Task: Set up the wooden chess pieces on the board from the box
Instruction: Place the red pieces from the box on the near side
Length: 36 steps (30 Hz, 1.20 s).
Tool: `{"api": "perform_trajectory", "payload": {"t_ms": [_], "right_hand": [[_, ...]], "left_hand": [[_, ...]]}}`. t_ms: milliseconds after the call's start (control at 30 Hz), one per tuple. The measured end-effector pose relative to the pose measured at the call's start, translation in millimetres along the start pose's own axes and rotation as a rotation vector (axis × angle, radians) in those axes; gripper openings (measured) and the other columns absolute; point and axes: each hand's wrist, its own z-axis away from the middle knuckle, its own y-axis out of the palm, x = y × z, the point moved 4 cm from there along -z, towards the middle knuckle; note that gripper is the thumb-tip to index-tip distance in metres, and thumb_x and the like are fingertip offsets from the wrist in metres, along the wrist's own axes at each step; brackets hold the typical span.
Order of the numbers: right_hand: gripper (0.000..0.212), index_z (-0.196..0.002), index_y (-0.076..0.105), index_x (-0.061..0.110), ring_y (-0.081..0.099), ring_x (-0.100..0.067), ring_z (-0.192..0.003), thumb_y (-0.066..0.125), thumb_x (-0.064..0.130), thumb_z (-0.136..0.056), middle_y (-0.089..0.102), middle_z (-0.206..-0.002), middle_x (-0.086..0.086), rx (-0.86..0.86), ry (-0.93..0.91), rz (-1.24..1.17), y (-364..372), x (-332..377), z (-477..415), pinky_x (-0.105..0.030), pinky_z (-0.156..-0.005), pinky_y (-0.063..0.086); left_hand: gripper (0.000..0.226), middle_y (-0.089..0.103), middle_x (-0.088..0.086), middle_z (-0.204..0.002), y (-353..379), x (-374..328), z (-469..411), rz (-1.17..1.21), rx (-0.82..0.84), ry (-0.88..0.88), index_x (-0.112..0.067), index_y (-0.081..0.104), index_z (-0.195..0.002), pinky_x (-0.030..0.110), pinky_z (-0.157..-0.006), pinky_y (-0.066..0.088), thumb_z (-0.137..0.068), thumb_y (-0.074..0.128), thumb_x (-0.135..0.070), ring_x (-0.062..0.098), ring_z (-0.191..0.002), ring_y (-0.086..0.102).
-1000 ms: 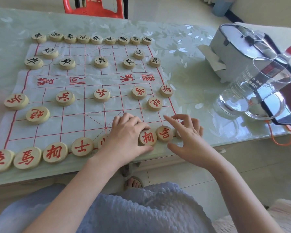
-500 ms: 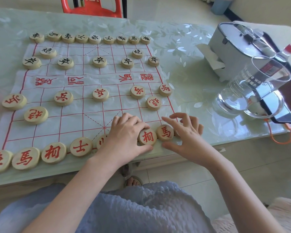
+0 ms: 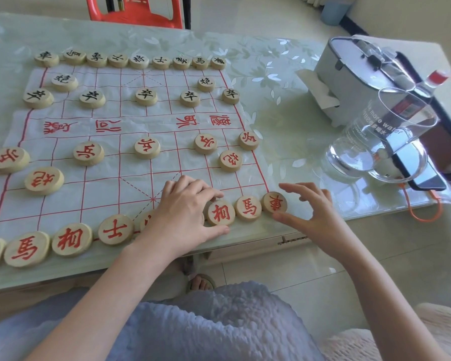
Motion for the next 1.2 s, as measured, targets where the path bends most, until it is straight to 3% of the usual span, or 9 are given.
{"api": "perform_trajectory", "payload": {"t_ms": [333, 467, 600, 733, 867, 967, 1033, 1133, 1200], "right_hand": [[0.05, -0.127, 0.052, 0.034, 0.033, -0.004, -0.106, 0.063, 0.016, -0.082, 0.047, -0.116, 0.018, 0.092, -0.124, 0.103, 9.2, 6.0, -9.1, -0.003, -0.09, 0.027], [0.044, -0.118, 0.059, 0.026, 0.035, -0.007, -0.1, 0.072, 0.034, -0.076, 0.052, -0.105, 0.011, -0.032, -0.086, 0.122, 9.2, 5.9, -12.7, -0.017, -0.088, 0.032], [0.064, -0.121, 0.055, 0.025, 0.032, -0.007, -0.102, 0.069, 0.056, -0.067, 0.048, -0.105, 0.011, -0.07, -0.045, 0.219, 9.7, 8.0, -13.6, -0.025, -0.094, 0.029], [0.067, -0.137, 0.039, 0.035, 0.029, -0.006, -0.114, 0.07, 0.036, -0.078, 0.04, -0.128, 0.018, 0.026, -0.145, 0.162, 1.2, 11.0, -5.4, -0.024, -0.101, 0.025], [0.056, -0.132, 0.046, 0.034, 0.033, -0.005, -0.111, 0.064, 0.014, -0.083, 0.046, -0.125, 0.02, 0.118, -0.207, 0.141, 5.9, 11.7, -7.7, -0.02, -0.099, 0.025], [0.049, -0.124, 0.055, 0.027, 0.034, -0.006, -0.102, 0.071, 0.026, -0.078, 0.051, -0.11, 0.012, 0.041, -0.15, 0.156, 8.1, 5.8, -12.4, -0.024, -0.097, 0.031], [0.058, -0.123, 0.055, 0.024, 0.033, -0.007, -0.099, 0.074, 0.04, -0.07, 0.048, -0.105, 0.011, -0.018, -0.092, 0.185, 7.8, 1.0, -13.9, -0.023, -0.092, 0.031], [0.074, -0.133, 0.046, 0.03, 0.031, -0.008, -0.107, 0.075, 0.047, -0.066, 0.043, -0.114, 0.012, -0.034, -0.079, 0.162, 4.8, 0.1, -9.4, -0.024, -0.096, 0.029], [0.069, -0.135, 0.042, 0.037, 0.031, -0.007, -0.112, 0.073, 0.039, -0.073, 0.04, -0.123, 0.015, 0.04, -0.109, 0.125, 2.8, 3.1, -4.7, -0.024, -0.099, 0.026]], "left_hand": [[0.064, 0.045, -0.019, -0.119, 0.4, 1.3, 0.7, -0.007, 0.013, 0.008, -0.039, 0.042, -0.129, 0.026, -0.095, 0.018, -0.072, 0.056, -0.065, 0.008, -0.117, 0.03], [0.059, 0.046, -0.019, -0.118, 0.6, 0.5, 0.6, -0.001, 0.011, 0.011, -0.039, 0.045, -0.126, 0.025, -0.095, 0.017, -0.073, 0.057, -0.063, 0.008, -0.117, 0.031], [0.059, 0.047, -0.017, -0.117, 0.6, -0.2, 1.5, 0.007, -0.001, 0.007, -0.038, 0.046, -0.126, 0.026, -0.095, 0.018, -0.074, 0.057, -0.062, 0.009, -0.116, 0.032], [0.058, 0.047, -0.018, -0.118, 1.4, 0.9, 1.1, 0.01, -0.002, 0.006, -0.038, 0.047, -0.126, 0.026, -0.095, 0.018, -0.074, 0.058, -0.061, 0.009, -0.116, 0.031], [0.058, 0.046, -0.018, -0.118, 1.7, 1.1, 1.2, 0.009, 0.001, 0.004, -0.037, 0.046, -0.126, 0.026, -0.095, 0.017, -0.074, 0.059, -0.06, 0.009, -0.117, 0.031], [0.059, 0.046, -0.017, -0.119, 2.0, -0.2, 1.8, 0.013, 0.003, 0.006, -0.037, 0.045, -0.127, 0.026, -0.095, 0.018, -0.075, 0.059, -0.06, 0.009, -0.117, 0.031], [0.059, 0.046, -0.017, -0.119, 2.0, 0.3, 1.6, 0.01, 0.002, 0.008, -0.037, 0.045, -0.128, 0.026, -0.095, 0.018, -0.075, 0.058, -0.061, 0.009, -0.117, 0.031], [0.06, 0.046, -0.017, -0.119, 2.2, 1.3, 1.4, 0.006, 0.003, 0.007, -0.037, 0.044, -0.128, 0.026, -0.095, 0.018, -0.075, 0.058, -0.061, 0.009, -0.117, 0.031], [0.061, 0.046, -0.018, -0.119, 2.3, 1.7, 1.7, 0.004, 0.004, 0.01, -0.037, 0.044, -0.129, 0.027, -0.095, 0.018, -0.075, 0.058, -0.061, 0.009, -0.117, 0.03]]}}
